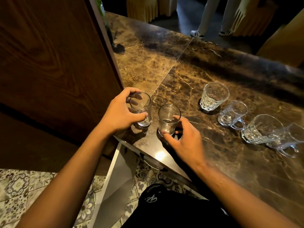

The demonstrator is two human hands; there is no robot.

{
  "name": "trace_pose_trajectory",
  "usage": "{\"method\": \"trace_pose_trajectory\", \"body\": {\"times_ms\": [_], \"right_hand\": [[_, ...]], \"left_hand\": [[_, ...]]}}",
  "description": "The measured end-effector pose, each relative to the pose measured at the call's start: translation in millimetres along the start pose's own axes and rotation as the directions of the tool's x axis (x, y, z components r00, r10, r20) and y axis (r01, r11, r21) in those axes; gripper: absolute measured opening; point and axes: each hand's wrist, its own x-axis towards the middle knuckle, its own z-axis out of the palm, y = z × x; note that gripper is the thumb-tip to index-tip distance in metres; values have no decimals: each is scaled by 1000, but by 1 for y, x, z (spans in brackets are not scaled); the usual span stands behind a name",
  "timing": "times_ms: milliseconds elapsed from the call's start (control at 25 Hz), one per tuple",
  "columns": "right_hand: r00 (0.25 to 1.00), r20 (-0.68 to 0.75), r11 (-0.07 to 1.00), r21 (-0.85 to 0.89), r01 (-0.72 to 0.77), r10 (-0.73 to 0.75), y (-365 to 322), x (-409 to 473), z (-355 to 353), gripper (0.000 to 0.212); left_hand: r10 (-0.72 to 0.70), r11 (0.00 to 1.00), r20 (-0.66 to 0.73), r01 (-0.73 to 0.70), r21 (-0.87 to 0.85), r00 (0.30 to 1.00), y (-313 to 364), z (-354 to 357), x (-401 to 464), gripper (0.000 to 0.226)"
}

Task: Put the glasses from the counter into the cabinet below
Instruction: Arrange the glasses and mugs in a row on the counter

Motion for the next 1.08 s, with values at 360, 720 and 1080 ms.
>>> {"method": "trace_pose_trajectory", "body": {"times_ms": [360, 720, 1080], "right_hand": [[999, 38, 999, -21, 36, -35, -3, 8, 14, 52], [999, 30, 997, -70, 46, -44, -3, 9, 21, 50], [999, 34, 992, -117, 44, -40, -3, 10, 24, 48]], "left_hand": [[-34, 999, -38, 34, -3, 999, -28, 16, -22, 79], [-94, 994, -100, 89, -60, 990, -55, 39, -25, 60], [-82, 997, -117, 81, -12, 990, -57, 41, -23, 57]]}}
